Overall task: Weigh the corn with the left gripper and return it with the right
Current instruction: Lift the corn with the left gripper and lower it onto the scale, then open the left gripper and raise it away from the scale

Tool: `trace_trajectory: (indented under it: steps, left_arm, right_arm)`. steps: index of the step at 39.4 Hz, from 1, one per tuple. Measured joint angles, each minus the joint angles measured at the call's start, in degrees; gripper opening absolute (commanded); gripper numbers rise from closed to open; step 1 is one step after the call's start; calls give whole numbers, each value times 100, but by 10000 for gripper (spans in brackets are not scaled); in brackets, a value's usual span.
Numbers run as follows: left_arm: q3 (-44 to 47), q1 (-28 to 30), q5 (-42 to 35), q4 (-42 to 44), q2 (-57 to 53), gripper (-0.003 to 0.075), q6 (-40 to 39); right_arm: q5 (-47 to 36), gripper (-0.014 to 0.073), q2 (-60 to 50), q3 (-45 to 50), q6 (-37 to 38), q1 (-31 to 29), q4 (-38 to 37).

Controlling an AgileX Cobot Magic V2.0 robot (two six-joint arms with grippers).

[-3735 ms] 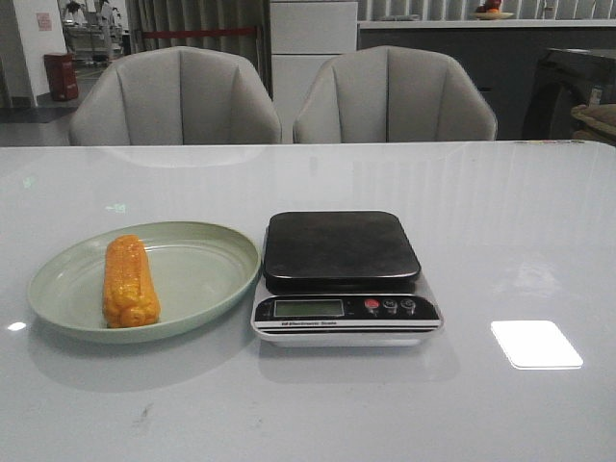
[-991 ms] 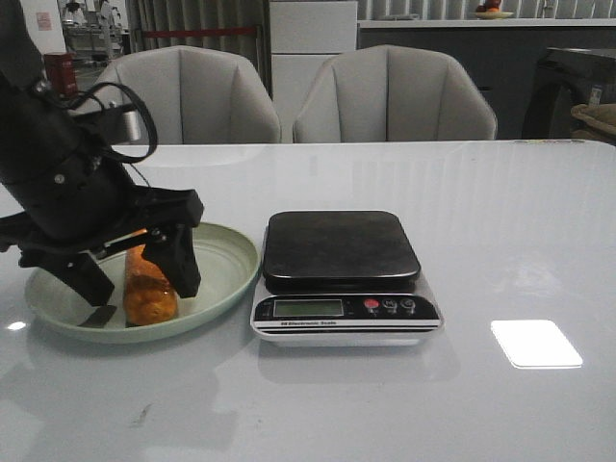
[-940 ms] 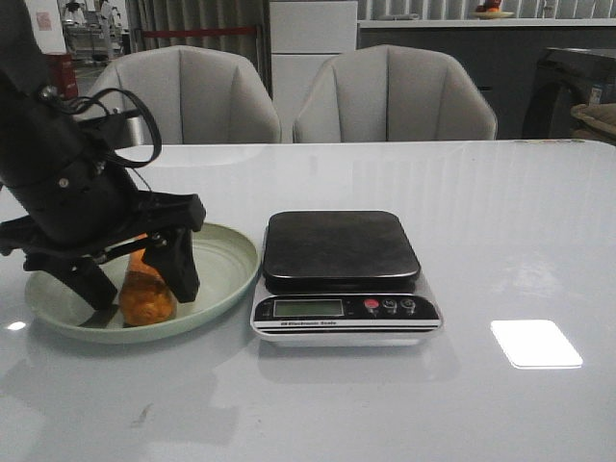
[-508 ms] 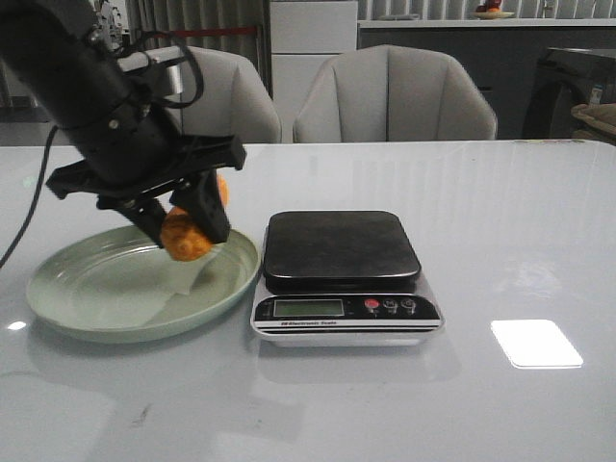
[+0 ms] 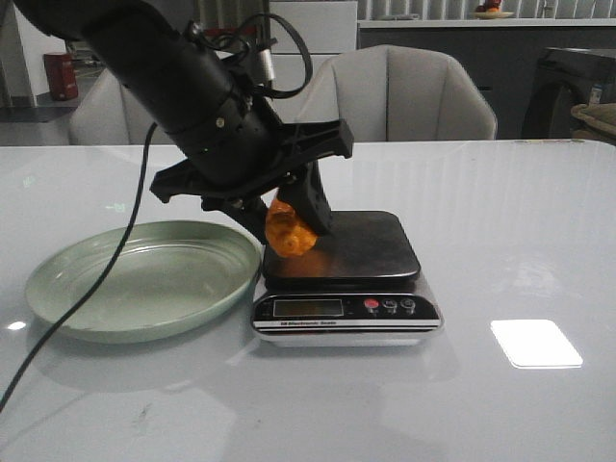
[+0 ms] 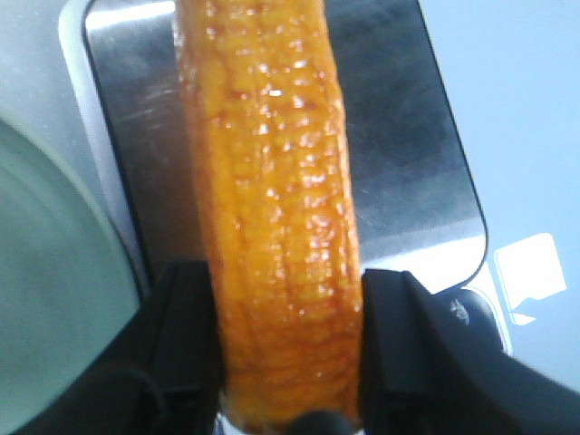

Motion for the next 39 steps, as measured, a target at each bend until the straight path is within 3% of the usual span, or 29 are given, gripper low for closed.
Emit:
trace_trajectory:
  steps: [5,26,39]
  left_arm:
    - [0,-79,-136,-155,167,503,0]
    - [-276,-208,-70,-199,181,501,0]
    - [505,-33,68,293,-1133,501,0]
  right_arm:
    - [0,169,0,0,0,0,0]
    - [0,169,0,0,0,0,0]
    - [0,169,0,0,0,0,0]
